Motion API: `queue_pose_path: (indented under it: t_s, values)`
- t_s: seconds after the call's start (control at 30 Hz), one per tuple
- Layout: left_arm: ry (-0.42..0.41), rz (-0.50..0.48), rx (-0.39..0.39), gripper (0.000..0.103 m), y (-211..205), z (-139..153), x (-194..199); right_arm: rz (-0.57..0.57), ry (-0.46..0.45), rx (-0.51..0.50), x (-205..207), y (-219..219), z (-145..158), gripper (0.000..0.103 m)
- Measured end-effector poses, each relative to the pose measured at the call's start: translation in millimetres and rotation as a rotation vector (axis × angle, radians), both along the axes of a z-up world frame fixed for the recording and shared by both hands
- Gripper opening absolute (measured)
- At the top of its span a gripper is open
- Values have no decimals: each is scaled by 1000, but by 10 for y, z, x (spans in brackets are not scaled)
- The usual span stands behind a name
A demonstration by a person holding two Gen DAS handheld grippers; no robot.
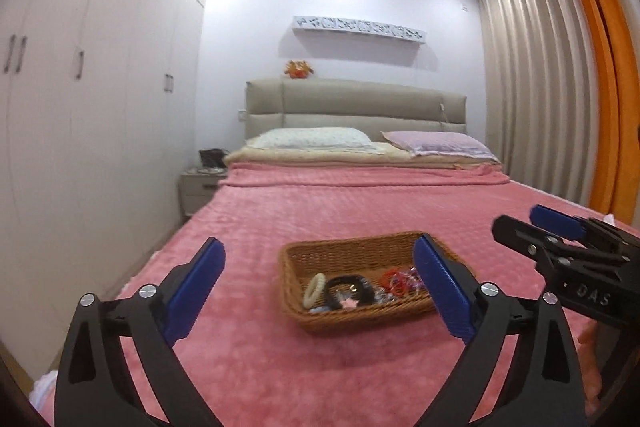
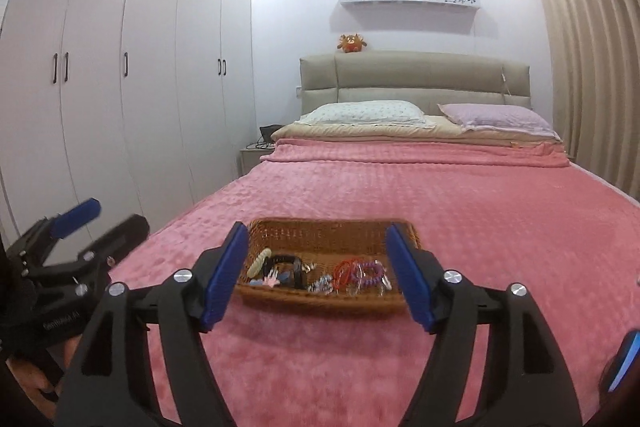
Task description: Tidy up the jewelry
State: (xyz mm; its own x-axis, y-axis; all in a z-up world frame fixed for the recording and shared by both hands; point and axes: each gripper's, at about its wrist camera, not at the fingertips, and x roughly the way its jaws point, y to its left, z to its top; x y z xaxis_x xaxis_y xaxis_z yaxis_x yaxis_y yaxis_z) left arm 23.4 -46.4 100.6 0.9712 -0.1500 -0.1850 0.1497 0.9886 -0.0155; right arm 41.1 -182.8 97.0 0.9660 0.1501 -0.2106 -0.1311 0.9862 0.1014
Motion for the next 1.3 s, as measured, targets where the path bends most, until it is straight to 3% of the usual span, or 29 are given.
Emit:
queue_pose_path:
  t_s: [0.13, 0.27, 0.47, 0.87, 1.3]
  values:
    - [5, 57, 20, 94, -18, -241, -88, -45, 0, 16, -49, -50, -276, 72]
    - [29, 114, 63, 94, -36, -548, -50, -116, 27, -42, 23, -12, -552, 72]
    - [100, 122, 41, 94, 29, -748, 100, -91, 65, -10, 140, -65, -785, 72]
    - [111, 127, 21, 95, 65, -838, 112, -82, 15, -70, 59, 91, -837, 81]
    - [137, 129, 17, 95, 77, -848, 155, -54, 45, 7, 97, -39, -847, 84]
